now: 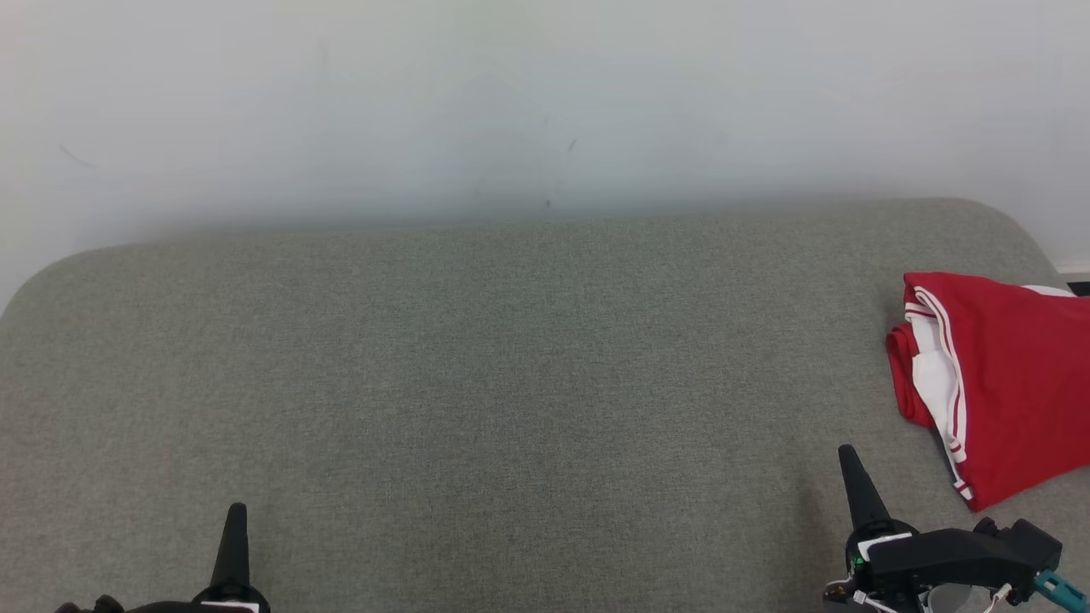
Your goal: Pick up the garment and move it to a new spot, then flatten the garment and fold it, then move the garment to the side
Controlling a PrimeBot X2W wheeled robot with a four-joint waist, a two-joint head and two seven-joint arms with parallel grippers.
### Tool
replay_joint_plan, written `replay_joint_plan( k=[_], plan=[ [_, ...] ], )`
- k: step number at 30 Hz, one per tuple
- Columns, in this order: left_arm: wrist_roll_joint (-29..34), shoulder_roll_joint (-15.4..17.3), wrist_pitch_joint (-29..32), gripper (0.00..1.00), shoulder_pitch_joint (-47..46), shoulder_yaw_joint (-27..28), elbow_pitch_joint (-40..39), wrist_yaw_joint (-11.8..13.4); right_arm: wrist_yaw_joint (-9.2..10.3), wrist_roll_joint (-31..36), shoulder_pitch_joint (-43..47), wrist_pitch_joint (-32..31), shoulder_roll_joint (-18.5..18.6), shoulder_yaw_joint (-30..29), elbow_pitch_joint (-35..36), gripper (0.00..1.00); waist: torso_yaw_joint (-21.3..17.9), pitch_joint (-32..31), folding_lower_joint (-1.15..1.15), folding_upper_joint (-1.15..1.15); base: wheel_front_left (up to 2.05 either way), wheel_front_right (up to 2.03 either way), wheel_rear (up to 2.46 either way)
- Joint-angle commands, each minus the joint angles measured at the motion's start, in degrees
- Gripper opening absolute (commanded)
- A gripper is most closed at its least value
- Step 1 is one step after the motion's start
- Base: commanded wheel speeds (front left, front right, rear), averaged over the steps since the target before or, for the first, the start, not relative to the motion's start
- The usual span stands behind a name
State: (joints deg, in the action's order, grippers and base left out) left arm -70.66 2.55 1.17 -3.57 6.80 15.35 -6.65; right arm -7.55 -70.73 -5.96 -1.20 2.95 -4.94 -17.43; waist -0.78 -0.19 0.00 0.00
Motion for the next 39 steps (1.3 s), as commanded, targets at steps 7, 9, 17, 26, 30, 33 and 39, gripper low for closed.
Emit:
replay_joint_plan(
  k=[7, 9, 17, 26, 30, 33, 39],
  plan=[
    [-4.3, 0.4, 1.1, 0.0, -1.3, 0.0, -0.8, -0.5, 0.08, -4.4, -0.6, -1.2, -0.1, -0.4, 1.2, 0.0, 0.1, 0.1, 0.0, 0.0, 0.0, 0.0, 0.0],
    [-5.5, 0.4, 1.4, 0.0, -1.4, -0.1, -0.8, -0.5, 0.08, -5.4, -0.6, -1.4, -0.1, -0.5, 1.3, 0.0, 0.2, 0.1, 0.0, 0.0, 0.0, 0.0, 0.0],
    [-9.5, 0.4, 2.4, 0.0, -1.7, -0.1, -1.0, -0.6, 0.09, -9.4, -0.5, -2.4, -0.1, -0.8, 1.8, 0.0, 0.3, 0.1, 0.0, 0.0, 0.0, 0.0, 0.0],
    [-13.2, 0.4, 3.4, 0.0, -2.1, -0.1, -1.1, -0.8, 0.1, -13.0, -0.5, -3.4, -0.1, -1.0, 2.4, 0.0, 0.4, 0.2, 0.0, 0.0, 0.0, 0.0, 0.0],
    [-14.8, 0.4, 3.8, 0.0, -2.3, -0.2, -1.1, -0.8, 0.1, -14.9, -0.5, -3.8, -0.1, -1.2, 2.7, 0.0, 0.5, 0.2, 0.0, 0.0, 0.0, 0.0, 0.0],
    [-16.2, 0.4, 4.1, 0.0, -2.5, -0.2, -1.2, -0.9, 0.1, -16.1, -0.5, -4.0, -0.1, -1.3, 2.8, 0.0, 0.5, 0.3, 0.0, 0.0, 0.0, 0.0, 0.0],
    [-18.6, 0.4, 4.7, 0.0, -2.6, -0.2, -1.3, -1.0, 0.11, -18.6, -0.4, -4.7, -0.1, -1.4, 3.1, 0.0, 0.6, 0.3, 0.0, 0.0, 0.0, 0.0, 0.0]
  ],
)
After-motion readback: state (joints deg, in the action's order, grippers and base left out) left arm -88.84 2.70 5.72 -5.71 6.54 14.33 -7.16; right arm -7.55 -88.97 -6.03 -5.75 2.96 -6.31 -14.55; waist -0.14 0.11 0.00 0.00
